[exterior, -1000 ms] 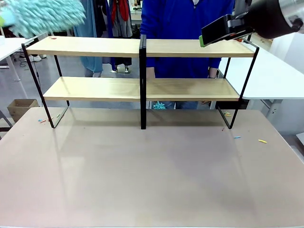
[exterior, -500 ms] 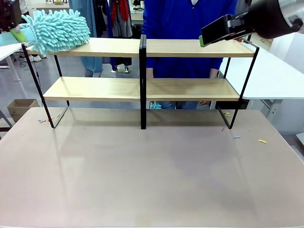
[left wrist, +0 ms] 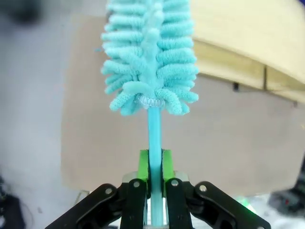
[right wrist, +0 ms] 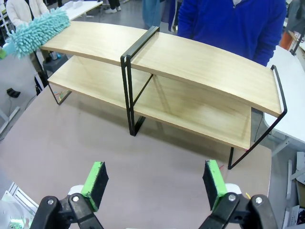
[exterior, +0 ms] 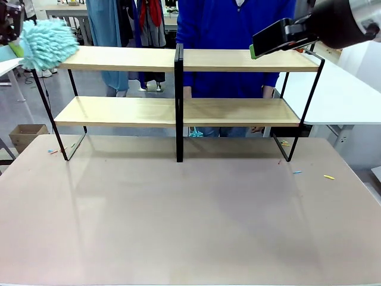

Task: Clean the shelves.
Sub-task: Clean another randomly selected level of the Shelf with the Duster.

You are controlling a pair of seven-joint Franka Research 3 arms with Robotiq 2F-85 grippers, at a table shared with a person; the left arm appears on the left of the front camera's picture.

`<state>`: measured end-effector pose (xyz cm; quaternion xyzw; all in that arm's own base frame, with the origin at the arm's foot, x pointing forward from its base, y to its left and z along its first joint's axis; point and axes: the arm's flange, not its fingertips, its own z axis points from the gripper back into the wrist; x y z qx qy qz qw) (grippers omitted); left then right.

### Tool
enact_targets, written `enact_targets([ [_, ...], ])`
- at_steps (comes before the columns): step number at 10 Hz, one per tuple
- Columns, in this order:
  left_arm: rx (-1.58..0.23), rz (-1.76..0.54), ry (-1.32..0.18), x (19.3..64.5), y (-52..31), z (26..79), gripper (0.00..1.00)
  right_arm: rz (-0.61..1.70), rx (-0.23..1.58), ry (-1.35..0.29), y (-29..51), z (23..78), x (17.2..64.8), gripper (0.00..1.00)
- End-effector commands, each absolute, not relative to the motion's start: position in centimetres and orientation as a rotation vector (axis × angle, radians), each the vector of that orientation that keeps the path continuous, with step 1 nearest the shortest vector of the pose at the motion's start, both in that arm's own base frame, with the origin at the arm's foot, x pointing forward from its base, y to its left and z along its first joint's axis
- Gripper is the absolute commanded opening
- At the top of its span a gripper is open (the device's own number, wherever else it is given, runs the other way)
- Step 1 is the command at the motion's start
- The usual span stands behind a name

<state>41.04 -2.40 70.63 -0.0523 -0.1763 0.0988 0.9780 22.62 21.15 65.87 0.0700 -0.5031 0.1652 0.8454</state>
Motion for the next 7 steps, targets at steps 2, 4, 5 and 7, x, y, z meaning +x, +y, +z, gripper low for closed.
enact_targets([
  [2, -0.024, 0.392, -0.514, 39.1, -4.2, 71.6, 0.12, 0.349, 0.157, -1.058, 21.0, 66.0, 22.7, 1.00],
  [4, -0.038, 0.311, -0.513, 38.7, -4.6, 71.5, 0.12, 0.349, 0.157, -1.058, 21.0, 66.0, 22.7, 1.00],
  [5, -0.045, 0.285, -0.497, 38.7, -4.5, 71.4, 0.12, 0.349, 0.157, -1.058, 21.0, 66.0, 22.7, 1.00],
  [7, -0.089, 0.206, -0.475, 38.4, -4.6, 71.6, 0.12, 0.349, 0.157, -1.058, 21.0, 66.0, 22.7, 1.00],
])
